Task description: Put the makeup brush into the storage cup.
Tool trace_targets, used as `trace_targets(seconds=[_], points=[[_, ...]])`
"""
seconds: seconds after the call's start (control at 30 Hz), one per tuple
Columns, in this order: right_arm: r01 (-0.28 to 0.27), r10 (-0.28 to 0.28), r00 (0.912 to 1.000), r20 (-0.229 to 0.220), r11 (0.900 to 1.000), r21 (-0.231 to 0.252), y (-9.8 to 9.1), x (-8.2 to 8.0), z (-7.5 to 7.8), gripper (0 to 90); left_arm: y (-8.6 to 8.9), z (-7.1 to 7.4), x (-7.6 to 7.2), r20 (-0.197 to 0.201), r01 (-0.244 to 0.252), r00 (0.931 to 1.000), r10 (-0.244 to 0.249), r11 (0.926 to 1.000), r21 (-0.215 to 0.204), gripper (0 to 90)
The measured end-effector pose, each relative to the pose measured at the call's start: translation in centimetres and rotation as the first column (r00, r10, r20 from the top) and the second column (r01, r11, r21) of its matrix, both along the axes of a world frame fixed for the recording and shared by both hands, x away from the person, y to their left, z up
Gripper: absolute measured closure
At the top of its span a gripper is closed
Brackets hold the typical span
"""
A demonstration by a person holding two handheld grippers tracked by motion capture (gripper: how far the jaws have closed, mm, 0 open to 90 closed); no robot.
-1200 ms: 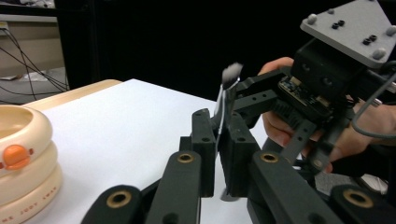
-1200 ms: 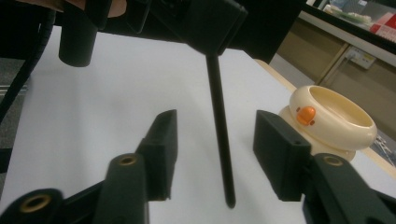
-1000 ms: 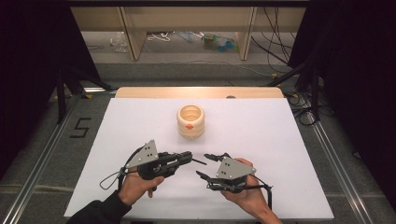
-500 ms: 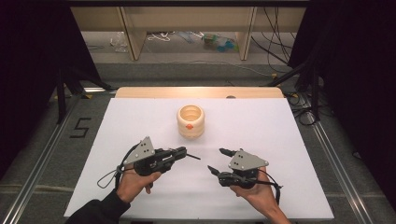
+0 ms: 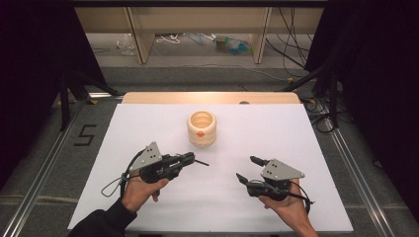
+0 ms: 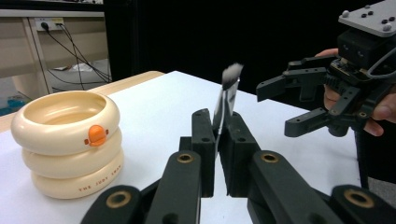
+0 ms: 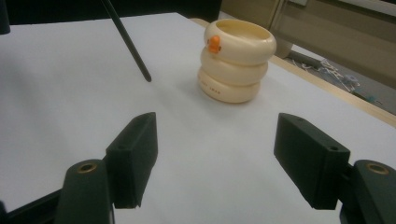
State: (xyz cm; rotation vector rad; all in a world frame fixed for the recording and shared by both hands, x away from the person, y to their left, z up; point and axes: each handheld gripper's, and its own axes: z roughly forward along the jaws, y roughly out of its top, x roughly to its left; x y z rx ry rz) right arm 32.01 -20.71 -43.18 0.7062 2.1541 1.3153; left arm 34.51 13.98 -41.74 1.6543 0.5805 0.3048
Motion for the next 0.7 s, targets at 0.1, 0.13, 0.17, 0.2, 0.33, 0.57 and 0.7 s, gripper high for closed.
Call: trace_targets(seconds=[0.1,0.13,0.17,0.2,0.33,0.57,0.7], points=[[0.009,-0.009,1.0000,0.001,1.0000,0.000,-0.4,-0.1,0.0,30.2,0.2,0.0,0.2,0.010,-0.005,0.9999,0.005,1.0000,0.007,84.9],[0.013,-0.013,0.9999,0.002,0.9999,0.004,-0.5,-0.2,-0.1,30.2,0.2,0.0,0.2,0.009,-0.006,0.9999,0.006,1.0000,0.006,84.8],[0.015,-0.015,0.9999,0.000,0.9999,0.004,-0.6,-0.2,-0.1,30.1,0.2,0.0,0.2,0.007,-0.010,0.9999,0.010,0.9999,0.005,84.8],[0.020,-0.020,0.9998,-0.006,0.9998,0.003,-0.8,-0.3,-0.1,30.1,0.3,0.0,0.3,0.009,-0.010,0.9999,0.010,0.9999,0.007,84.9],[0.029,-0.029,0.9994,-0.016,0.9996,0.003,-1.5,-0.4,-0.3,30.1,0.4,0.1,0.4,0.007,-0.017,0.9998,0.017,0.9998,0.007,84.8],[0.048,-0.048,0.9987,-0.018,0.9988,0.007,-2.2,-0.6,-0.5,27.1,0.7,0.3,0.8,0.010,-0.026,0.9996,0.026,0.9996,0.008,84.9],[0.060,-0.060,0.9977,-0.031,0.9982,0.003,-2.5,-0.9,-0.7,26.6,0.9,0.4,1.1,0.008,-0.037,0.9993,0.037,0.9993,0.003,84.8]])
